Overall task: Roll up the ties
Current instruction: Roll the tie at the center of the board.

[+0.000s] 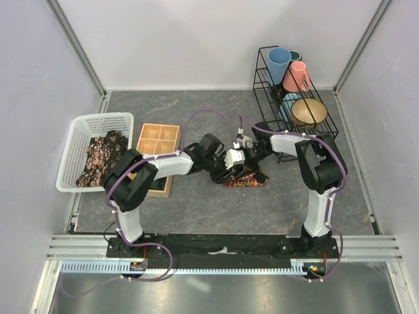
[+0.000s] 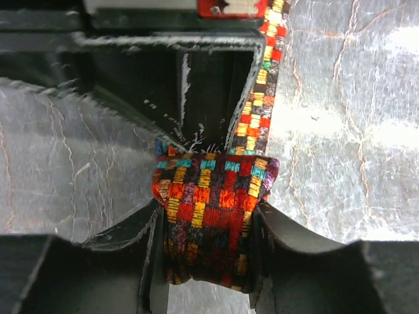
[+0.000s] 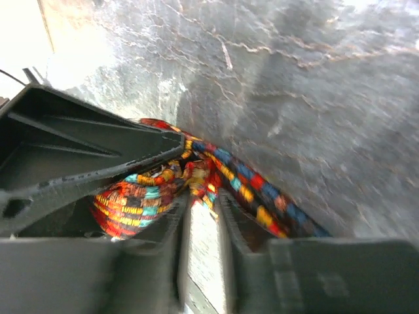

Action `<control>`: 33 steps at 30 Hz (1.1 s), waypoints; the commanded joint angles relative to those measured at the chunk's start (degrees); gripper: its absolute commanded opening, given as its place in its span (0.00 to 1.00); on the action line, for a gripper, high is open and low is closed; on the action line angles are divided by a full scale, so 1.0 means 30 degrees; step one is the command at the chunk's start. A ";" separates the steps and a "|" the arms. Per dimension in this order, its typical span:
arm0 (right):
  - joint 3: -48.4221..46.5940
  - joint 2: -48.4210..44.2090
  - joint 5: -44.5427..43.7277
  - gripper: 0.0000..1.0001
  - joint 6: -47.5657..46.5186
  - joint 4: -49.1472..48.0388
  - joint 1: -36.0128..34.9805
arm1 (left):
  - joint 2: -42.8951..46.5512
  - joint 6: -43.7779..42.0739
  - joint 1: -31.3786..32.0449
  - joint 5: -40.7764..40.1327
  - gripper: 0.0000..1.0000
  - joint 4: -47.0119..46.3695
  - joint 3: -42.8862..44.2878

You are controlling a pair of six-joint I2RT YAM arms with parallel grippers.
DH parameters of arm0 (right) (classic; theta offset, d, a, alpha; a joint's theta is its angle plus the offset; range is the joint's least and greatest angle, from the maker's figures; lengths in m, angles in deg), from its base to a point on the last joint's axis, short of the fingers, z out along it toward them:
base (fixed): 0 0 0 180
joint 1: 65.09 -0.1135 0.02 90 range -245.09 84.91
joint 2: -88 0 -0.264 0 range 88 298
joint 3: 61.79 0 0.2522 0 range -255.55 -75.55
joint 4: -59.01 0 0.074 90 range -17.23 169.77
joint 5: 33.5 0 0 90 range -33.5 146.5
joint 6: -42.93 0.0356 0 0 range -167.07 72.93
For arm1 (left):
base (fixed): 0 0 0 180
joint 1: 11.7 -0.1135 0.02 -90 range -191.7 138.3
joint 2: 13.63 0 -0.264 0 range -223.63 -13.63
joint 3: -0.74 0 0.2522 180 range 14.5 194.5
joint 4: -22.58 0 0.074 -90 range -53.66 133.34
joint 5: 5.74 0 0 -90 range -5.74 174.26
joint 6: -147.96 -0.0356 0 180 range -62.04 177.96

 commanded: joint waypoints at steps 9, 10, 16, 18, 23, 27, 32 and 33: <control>-0.1259 -0.1560 0.0722 0.38 -0.1924 0.2852 0.1484 | -0.1186 -0.1691 0.1242 -0.5308 0.10 0.8019 0.3155; -0.1142 -0.1647 0.1394 0.38 -0.1750 0.2649 0.1484 | -0.1390 -0.1720 0.1271 -0.5426 0.10 0.8225 0.3330; 0.0177 -0.1735 0.3743 0.48 0.1235 -0.0251 0.0901 | -0.1714 -0.1457 0.1447 -0.5808 0.12 0.8374 0.3477; 0.0411 -0.1794 0.3745 0.50 0.1677 -0.1127 0.0462 | -0.1890 -0.1398 0.1535 -0.5925 0.13 0.8403 0.3536; 0.0441 -0.1034 0.3366 0.50 0.2091 -0.1484 -0.0039 | -0.1890 -0.1193 0.1652 -0.6218 0.18 0.8403 0.3566; 0.0208 -0.0272 0.2399 0.44 0.1564 -0.1164 -0.0098 | -0.1744 -0.0813 0.1652 -0.6657 0.21 0.8403 0.3303; -0.0203 0.0607 0.1696 0.15 -0.0017 0.0214 -0.0127 | -0.1568 -0.0403 0.1681 -0.6629 0.34 0.8228 0.2950; -0.0203 0.0666 0.1549 0.07 -0.0281 0.0447 -0.0098 | -0.1568 -0.0199 0.1653 -0.6513 0.36 0.8199 0.2980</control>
